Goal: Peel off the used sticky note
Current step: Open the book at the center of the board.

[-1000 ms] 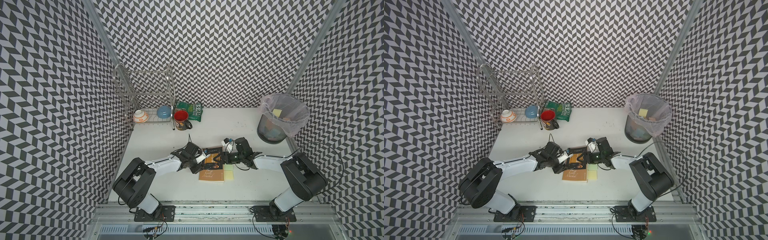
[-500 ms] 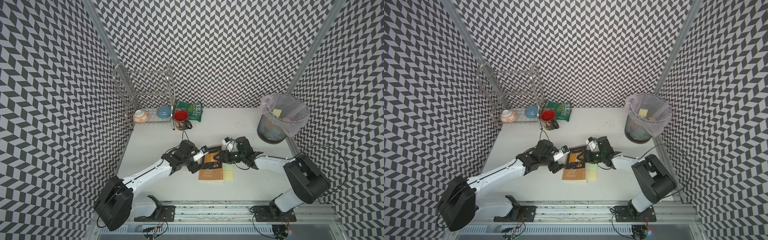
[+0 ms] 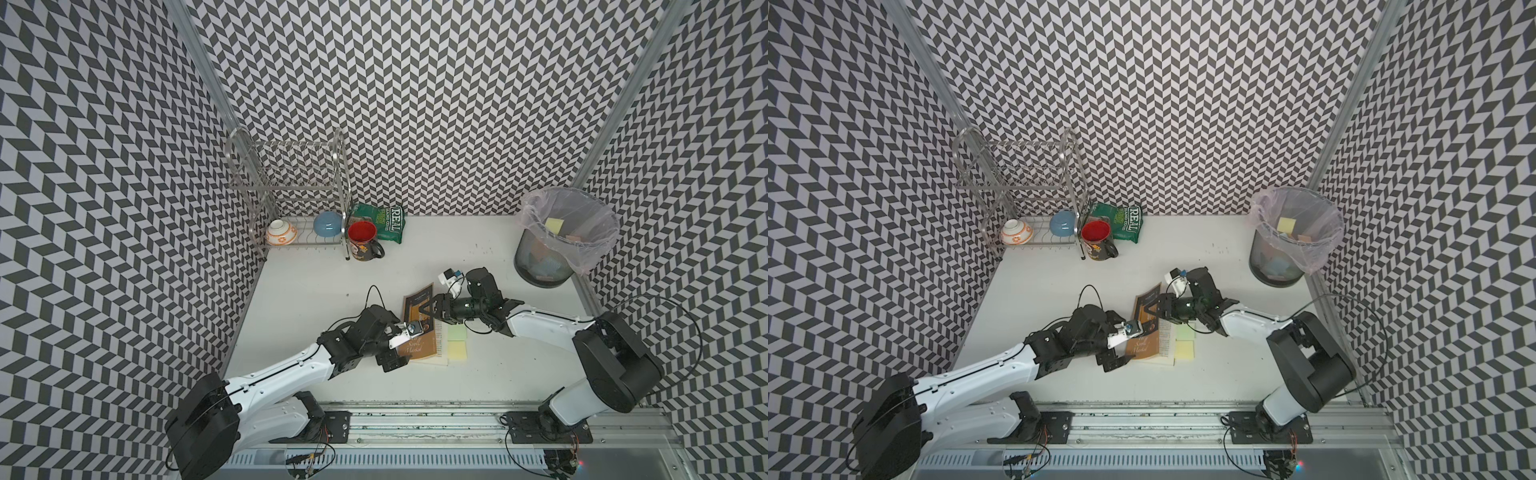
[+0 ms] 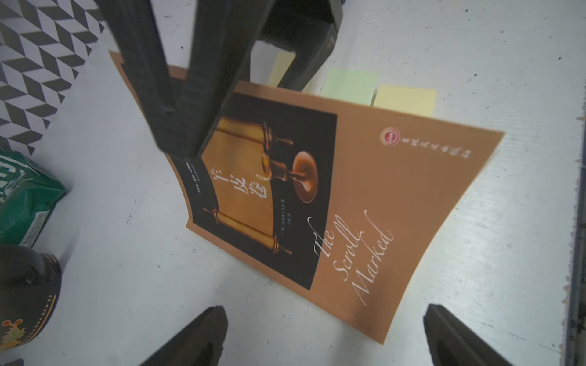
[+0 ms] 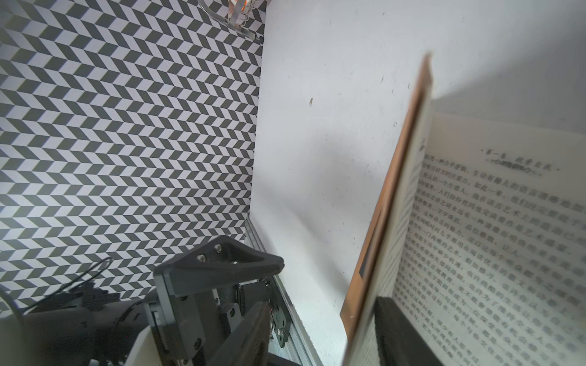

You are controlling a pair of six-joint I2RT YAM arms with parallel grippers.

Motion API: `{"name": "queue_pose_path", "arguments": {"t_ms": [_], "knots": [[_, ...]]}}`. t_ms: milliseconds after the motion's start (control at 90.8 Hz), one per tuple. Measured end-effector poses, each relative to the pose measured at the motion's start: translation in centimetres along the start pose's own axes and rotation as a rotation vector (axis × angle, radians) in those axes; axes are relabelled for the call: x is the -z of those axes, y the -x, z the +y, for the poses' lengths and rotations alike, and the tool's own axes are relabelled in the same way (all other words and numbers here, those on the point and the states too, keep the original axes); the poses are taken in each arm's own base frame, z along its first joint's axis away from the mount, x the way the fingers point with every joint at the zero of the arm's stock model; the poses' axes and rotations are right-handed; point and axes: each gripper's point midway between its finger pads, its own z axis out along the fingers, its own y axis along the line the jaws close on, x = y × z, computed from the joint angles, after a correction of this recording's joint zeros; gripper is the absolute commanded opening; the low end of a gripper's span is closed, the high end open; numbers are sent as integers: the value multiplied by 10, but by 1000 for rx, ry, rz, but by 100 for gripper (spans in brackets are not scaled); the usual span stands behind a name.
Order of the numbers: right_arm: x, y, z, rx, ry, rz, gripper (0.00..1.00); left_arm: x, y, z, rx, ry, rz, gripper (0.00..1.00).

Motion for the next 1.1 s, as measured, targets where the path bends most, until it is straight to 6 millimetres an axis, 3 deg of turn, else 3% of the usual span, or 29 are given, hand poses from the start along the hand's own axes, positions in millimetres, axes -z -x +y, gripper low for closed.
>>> {"name": "queue_pose_path", "arguments": {"t_ms": [297,507,826,958,1102], "knots": [[-5,0,2,-40,-24,-21,56,0,30,-8,-12,49,-113,100],[-9,1,4,-37,-39,-37,56,-4,35,-8,76,42,-96,100],[-13,6,6,-27,-72,-76,56,13,63,4,200,52,-162,99],[-15,6,7,-38,-83,-91,56,11,60,2,187,51,-152,100],[-15,8,5,-60,-95,-108,56,4,43,-7,156,37,-120,100]]}}
